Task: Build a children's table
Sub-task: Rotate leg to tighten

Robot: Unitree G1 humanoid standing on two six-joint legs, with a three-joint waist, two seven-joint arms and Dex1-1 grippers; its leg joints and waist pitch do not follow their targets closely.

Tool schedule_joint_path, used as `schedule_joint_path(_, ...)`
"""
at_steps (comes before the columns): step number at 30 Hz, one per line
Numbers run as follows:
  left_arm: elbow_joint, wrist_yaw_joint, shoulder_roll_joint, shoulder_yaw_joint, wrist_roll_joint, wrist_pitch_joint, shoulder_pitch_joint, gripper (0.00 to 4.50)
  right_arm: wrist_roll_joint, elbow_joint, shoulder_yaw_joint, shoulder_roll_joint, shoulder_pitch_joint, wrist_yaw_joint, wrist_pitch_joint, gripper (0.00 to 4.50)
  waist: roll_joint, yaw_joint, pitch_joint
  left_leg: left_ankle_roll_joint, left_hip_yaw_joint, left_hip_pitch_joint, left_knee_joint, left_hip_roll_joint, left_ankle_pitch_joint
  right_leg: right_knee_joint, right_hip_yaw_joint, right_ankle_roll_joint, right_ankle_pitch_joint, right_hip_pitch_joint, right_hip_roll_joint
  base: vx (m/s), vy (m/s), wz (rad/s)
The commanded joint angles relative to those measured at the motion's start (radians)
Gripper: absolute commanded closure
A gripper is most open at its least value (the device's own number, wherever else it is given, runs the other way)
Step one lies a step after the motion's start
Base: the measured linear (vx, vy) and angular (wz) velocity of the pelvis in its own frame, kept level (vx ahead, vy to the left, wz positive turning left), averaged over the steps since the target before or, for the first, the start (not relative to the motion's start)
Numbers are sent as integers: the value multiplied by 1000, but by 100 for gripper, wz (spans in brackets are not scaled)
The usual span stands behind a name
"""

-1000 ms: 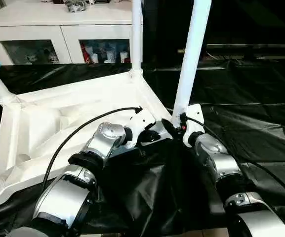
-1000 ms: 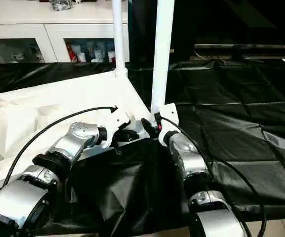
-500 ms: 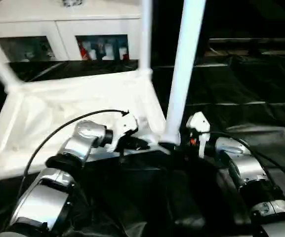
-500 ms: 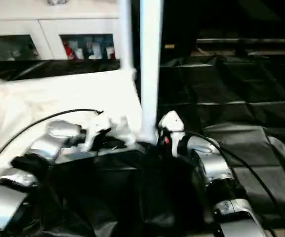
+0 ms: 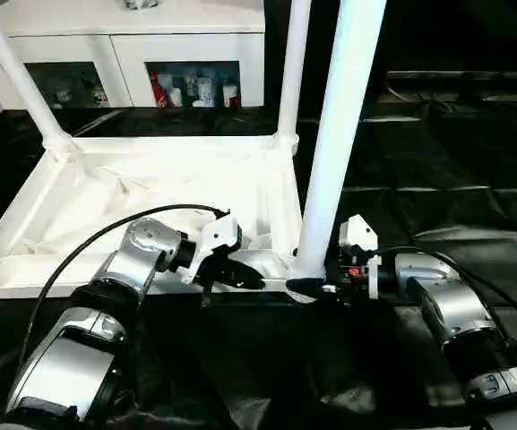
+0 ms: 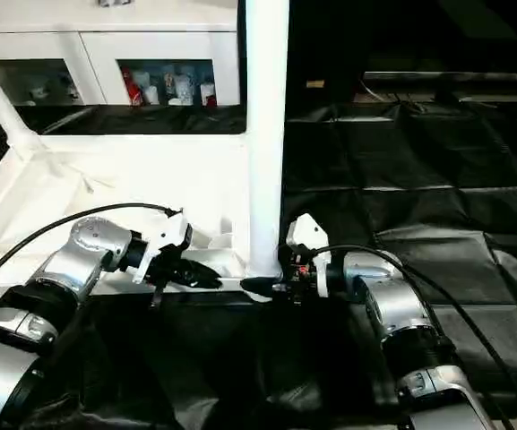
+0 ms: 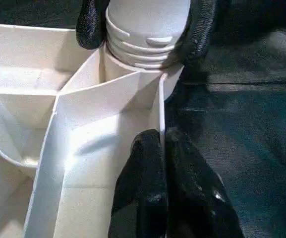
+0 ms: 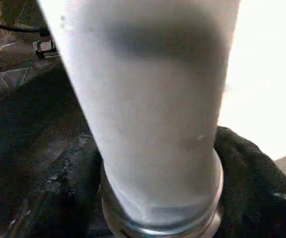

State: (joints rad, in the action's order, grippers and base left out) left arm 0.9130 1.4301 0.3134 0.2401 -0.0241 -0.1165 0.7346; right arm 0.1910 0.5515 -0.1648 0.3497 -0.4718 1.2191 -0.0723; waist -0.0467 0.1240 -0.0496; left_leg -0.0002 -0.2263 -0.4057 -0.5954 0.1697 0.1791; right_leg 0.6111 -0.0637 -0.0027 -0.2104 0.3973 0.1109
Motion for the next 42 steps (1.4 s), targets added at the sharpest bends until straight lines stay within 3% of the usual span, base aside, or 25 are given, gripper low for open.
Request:
schedule_joint_path(1,-10,10,0,4,12,5,-15,450,0,-18,-14,-3,11,6,-8,124,15,2,68,56,41,36,73,76,176,-54,39,-276,-34,-38,66,0,0,0)
schedule_joint_path(5,-10,10,0,4,12,5,-15,450,0,-18,-14,-3,11,6,-8,124,16,3,70,80,40,34,68,74,144,-49,37,-283,8,-38,64,0,0,0)
schedule_joint_path(6,-10,9,0,4,12,5,-15,450,0,-18,-13,-4,12,6,-8,143,16,4,70,80,40,34,67,74,148,-50,37,-283,-1,-38,65,0,0,0)
schedule_joint_path(9,29,-142,-40,-1,-23,-6,0,450,-66,75,17,-55,8,-209,19,159,15,1,68,68,41,35,70,76,157,-52,38,-278,-30,-34,65,0,0,0)
schedule_joint_path(10,54,-255,-71,-2,-49,13,15,450,-86,133,47,-103,4,-366,11,168,14,-6,65,43,42,35,76,76,195,-57,39,-272,-79,-31,66,0,0,0)
schedule_joint_path(12,75,-353,-111,-6,-63,49,34,450,-86,175,80,-160,-5,-516,-12,173,13,-22,54,-32,47,51,90,74,330,-80,42,-244,-267,-24,68,0,0,0)
schedule_joint_path(14,79,-374,-122,-9,-64,58,39,450,-88,185,86,-174,-9,-553,-16,174,15,-24,48,-57,52,54,92,73,385,-92,43,-215,-368,-24,74,0,0,0)
schedule_joint_path(15,87,-408,-153,-11,-64,75,50,450,-97,216,95,-207,-23,-644,-20,174,13,-34,41,-82,61,60,98,73,464,-107,43,-171,-489,-19,76,0,0,0)
schedule_joint_path(16,97,-455,-185,-11,-68,88,63,450,-98,245,109,-243,-41,-732,-30,175,7,-35,41,-90,64,62,99,72,487,-109,43,-160,-514,-18,78,0,0,0)
schedule_joint_path(17,101,-478,-197,-13,-70,93,68,450,-100,252,109,-254,-46,-752,-33,175,9,-41,41,-105,68,71,102,73,522,-115,43,-143,-537,-11,76,-50,15,-4)
schedule_joint_path(18,107,-511,-212,-15,-72,100,74,450,-103,258,106,-268,-53,-772,-37,175,7,-47,42,-113,70,71,105,72,542,-115,41,-136,-521,-14,71,0,0,0)
schedule_joint_path(20,120,-561,-244,-17,-73,111,87,450,-125,271,89,-295,-69,-800,-26,175,2,-46,47,-108,70,69,110,71,526,-114,41,-137,-458,-18,68,0,0,0)
schedule_joint_path(22,130,-592,-266,-18,-78,112,94,450,-157,281,72,-307,-79,-814,11,175,4,-46,48,-104,67,66,112,70,514,-113,42,-142,-411,-18,65,0,0,0)
schedule_joint_path(23,131,-596,-277,-18,-79,108,96,450,-163,280,69,-308,-82,-800,43,120,6,-44,48,-99,63,71,110,67,519,-115,44,-149,-396,-12,65,0,0,0)
schedule_joint_path(27,116,-554,-274,-16,-74,94,88,450,-122,253,77,-286,-79,-700,76,96,9,-41,50,-65,62,61,109,68,475,-110,47,-164,-343,-22,68,0,0,0)
schedule_joint_path(28,104,-514,-256,-11,-73,79,78,450,-105,227,70,-261,-70,-625,88,71,10,-39,51,-57,60,60,110,69,456,-107,47,-171,-315,-23,67,0,0,0)
schedule_joint_path(30,88,-451,-224,-6,-68,67,62,450,-91,183,43,-206,-51,-496,105,71,17,-31,56,-23,54,55,104,71,388,-98,48,-190,-233,-32,67,0,0,0)
schedule_joint_path(34,73,-384,-195,-1,-63,58,47,450,-87,159,26,-158,-36,-388,124,71,24,-24,59,39,48,39,92,70,280,-90,47,-213,-191,-42,72,0,0,0)
schedule_joint_path(36,55,-304,-155,11,-62,44,28,450,-72,138,24,-115,-30,-289,118,71,23,-14,64,69,45,39,84,73,216,-81,42,-235,-137,-44,72,0,0,0)
schedule_joint_path(39,20,-165,-95,21,-47,29,-1,450,-53,114,25,-60,-29,-174,102,71,20,-13,67,99,42,35,77,75,159,-67,38,-266,-40,-44,65,0,0,0)
schedule_joint_path(42,-13,-78,-64,11,-16,56,-16,450,-40,106,30,-35,-35,-123,90,71,18,-8,67,106,39,38,73,76,142,-60,37,-287,-9,-41,63,0,0,0)
